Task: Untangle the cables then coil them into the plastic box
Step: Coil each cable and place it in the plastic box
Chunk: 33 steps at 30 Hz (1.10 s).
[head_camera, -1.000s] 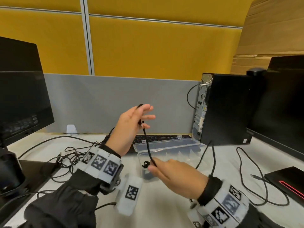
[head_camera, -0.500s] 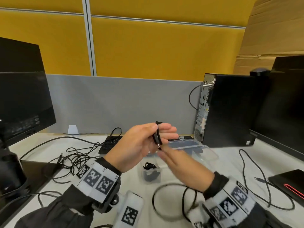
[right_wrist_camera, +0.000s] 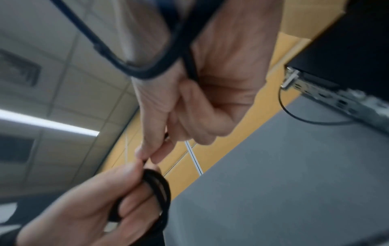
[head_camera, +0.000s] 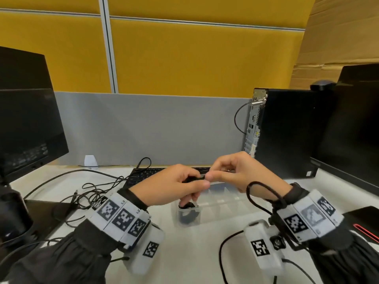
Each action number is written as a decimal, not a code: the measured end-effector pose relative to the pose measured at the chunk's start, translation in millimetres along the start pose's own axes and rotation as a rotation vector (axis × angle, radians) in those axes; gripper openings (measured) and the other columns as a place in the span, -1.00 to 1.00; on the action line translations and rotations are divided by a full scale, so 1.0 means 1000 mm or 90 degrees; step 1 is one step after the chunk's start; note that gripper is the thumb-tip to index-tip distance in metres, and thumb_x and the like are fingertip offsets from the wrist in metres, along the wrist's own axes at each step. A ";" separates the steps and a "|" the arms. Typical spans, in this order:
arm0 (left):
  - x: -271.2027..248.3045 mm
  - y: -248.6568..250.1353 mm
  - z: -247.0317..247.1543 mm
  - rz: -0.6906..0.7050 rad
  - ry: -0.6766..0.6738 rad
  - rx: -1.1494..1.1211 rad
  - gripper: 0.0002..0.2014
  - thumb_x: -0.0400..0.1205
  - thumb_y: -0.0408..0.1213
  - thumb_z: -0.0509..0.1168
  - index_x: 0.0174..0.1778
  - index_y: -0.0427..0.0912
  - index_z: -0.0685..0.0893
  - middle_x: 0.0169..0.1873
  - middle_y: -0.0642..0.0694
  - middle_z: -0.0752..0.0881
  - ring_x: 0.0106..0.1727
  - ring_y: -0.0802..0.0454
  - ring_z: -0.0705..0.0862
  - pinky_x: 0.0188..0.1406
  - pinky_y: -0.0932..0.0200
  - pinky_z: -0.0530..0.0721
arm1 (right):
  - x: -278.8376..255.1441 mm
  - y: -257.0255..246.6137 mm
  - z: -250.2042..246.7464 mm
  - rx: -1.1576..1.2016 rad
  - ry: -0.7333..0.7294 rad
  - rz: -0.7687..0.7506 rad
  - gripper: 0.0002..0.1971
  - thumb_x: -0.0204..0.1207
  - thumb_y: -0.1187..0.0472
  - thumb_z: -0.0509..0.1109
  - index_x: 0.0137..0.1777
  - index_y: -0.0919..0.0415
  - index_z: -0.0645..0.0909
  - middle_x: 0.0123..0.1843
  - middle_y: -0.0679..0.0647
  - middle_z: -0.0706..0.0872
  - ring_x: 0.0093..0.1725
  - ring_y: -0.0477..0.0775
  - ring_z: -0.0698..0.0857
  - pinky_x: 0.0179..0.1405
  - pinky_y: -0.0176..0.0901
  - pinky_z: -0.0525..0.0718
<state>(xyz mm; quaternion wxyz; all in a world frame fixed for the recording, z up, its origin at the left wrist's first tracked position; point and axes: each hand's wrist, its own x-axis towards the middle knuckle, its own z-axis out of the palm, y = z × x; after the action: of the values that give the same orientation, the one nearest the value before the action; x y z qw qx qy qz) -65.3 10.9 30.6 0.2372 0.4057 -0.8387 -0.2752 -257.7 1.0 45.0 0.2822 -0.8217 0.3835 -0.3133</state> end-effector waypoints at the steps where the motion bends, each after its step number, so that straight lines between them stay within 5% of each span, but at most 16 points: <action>1: 0.001 -0.003 -0.004 0.012 0.028 0.062 -0.65 0.66 -0.04 0.22 -0.39 -0.15 0.59 -0.64 0.09 0.58 -0.58 0.22 0.47 -0.43 0.34 0.44 | 0.000 0.002 0.000 0.061 -0.023 0.040 -0.85 0.44 0.10 0.47 -0.16 0.19 0.72 -0.53 -0.02 0.54 -0.69 -0.19 0.38 -0.67 -0.48 0.36; 4: 0.007 -0.016 -0.020 0.013 0.141 0.221 -0.67 0.67 -0.06 0.19 -0.43 -0.04 0.50 -0.64 0.08 0.50 -0.56 0.20 0.45 -0.51 0.31 0.30 | -0.004 0.017 0.006 0.282 -0.107 0.135 -0.94 0.55 0.22 0.38 -0.07 0.20 0.63 -0.56 -0.06 0.41 -0.63 -0.15 0.33 -0.68 -0.31 0.53; 6: 0.010 -0.025 -0.029 -0.009 0.200 0.277 -0.66 0.69 -0.06 0.13 -0.41 -0.04 0.46 -0.54 0.07 0.52 -0.49 0.18 0.46 -0.47 0.27 0.32 | -0.011 0.024 0.009 0.427 -0.173 0.165 -0.89 0.60 0.23 0.30 0.01 0.24 0.60 -0.44 0.04 0.56 -0.50 -0.06 0.55 -0.58 -0.20 0.66; 9: 0.015 -0.040 -0.037 -0.054 0.263 0.306 -0.65 0.72 -0.07 0.07 -0.40 -0.07 0.42 -0.47 -0.02 0.54 -0.42 0.10 0.48 -0.46 0.21 0.33 | -0.022 0.023 0.008 0.585 -0.260 0.183 -0.67 0.63 0.01 0.15 0.03 0.26 0.62 -0.20 0.25 0.74 -0.21 0.25 0.76 -0.39 -0.05 0.74; 11: 0.019 -0.046 -0.041 -0.080 0.306 0.324 -0.64 0.73 -0.08 0.05 -0.39 -0.12 0.41 -0.49 -0.04 0.51 -0.42 0.01 0.48 -0.48 0.18 0.32 | -0.026 0.020 0.004 0.621 -0.248 0.225 -0.49 0.61 -0.15 0.01 0.04 0.27 0.60 -0.30 0.30 0.73 -0.38 0.27 0.75 -0.44 -0.07 0.71; 15: 0.022 -0.055 -0.049 -0.108 0.360 0.349 -0.62 0.72 -0.07 0.05 -0.32 -0.24 0.46 -0.49 -0.09 0.51 -0.39 -0.10 0.51 -0.46 0.08 0.34 | -0.022 0.023 -0.006 0.479 -0.181 0.220 -0.30 0.54 -0.31 -0.13 0.04 0.24 0.64 -0.58 0.18 0.48 -0.76 0.01 0.38 -0.73 -0.36 0.32; 18: 0.020 -0.055 -0.050 -0.103 0.394 0.336 -0.62 0.72 -0.09 0.06 -0.40 -0.17 0.39 -0.51 -0.09 0.49 -0.45 -0.06 0.48 -0.52 0.14 0.32 | -0.011 0.027 -0.012 0.425 -0.109 0.216 -0.31 0.46 -0.39 -0.11 -0.09 0.21 0.60 -0.56 -0.01 0.24 -0.66 -0.14 0.13 -0.70 -0.36 0.03; 21: 0.016 -0.053 -0.053 -0.118 0.414 0.320 -0.63 0.72 -0.09 0.07 -0.41 -0.13 0.38 -0.50 -0.09 0.51 -0.45 -0.03 0.49 -0.52 0.16 0.34 | -0.005 0.024 -0.015 0.316 -0.043 0.230 -0.39 0.49 -0.38 -0.04 -0.10 0.18 0.50 -0.46 -0.05 0.21 -0.54 -0.13 0.13 -0.61 -0.33 0.07; 24: 0.013 -0.053 -0.054 -0.124 0.415 0.302 -0.63 0.72 -0.09 0.07 -0.31 -0.26 0.48 -0.39 -0.21 0.62 -0.37 -0.12 0.56 -0.40 0.06 0.47 | 0.000 0.023 -0.011 0.144 0.028 0.219 -0.72 0.65 -0.08 0.15 -0.12 0.11 0.44 -0.40 -0.08 0.32 -0.50 -0.17 0.27 -0.52 -0.36 0.27; 27: 0.013 -0.052 -0.050 -0.111 0.426 0.274 -0.59 0.71 -0.09 0.08 -0.24 -0.38 0.54 -0.31 -0.30 0.68 -0.32 -0.19 0.60 -0.29 -0.03 0.53 | 0.009 0.026 -0.008 0.018 0.127 0.212 -0.88 0.68 0.11 0.15 -0.07 0.10 0.38 -0.21 0.01 0.44 -0.25 -0.08 0.43 -0.23 -0.23 0.45; 33: 0.012 -0.052 -0.042 -0.107 0.403 0.259 -0.56 0.71 -0.07 0.08 -0.28 -0.38 0.52 -0.46 -0.23 0.58 -0.42 -0.10 0.49 -0.42 0.09 0.42 | 0.015 0.019 -0.009 -0.061 0.162 0.227 -0.87 0.69 0.13 0.03 0.01 0.19 0.27 -0.32 0.03 0.31 -0.35 -0.04 0.32 -0.35 -0.14 0.29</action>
<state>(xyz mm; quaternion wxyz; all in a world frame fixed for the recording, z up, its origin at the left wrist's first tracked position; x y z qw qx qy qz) -17.1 -36.7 30.1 0.3759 0.5765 -0.7253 0.0171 -265.1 -23.4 41.6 0.2432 -0.7071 0.5694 -0.3414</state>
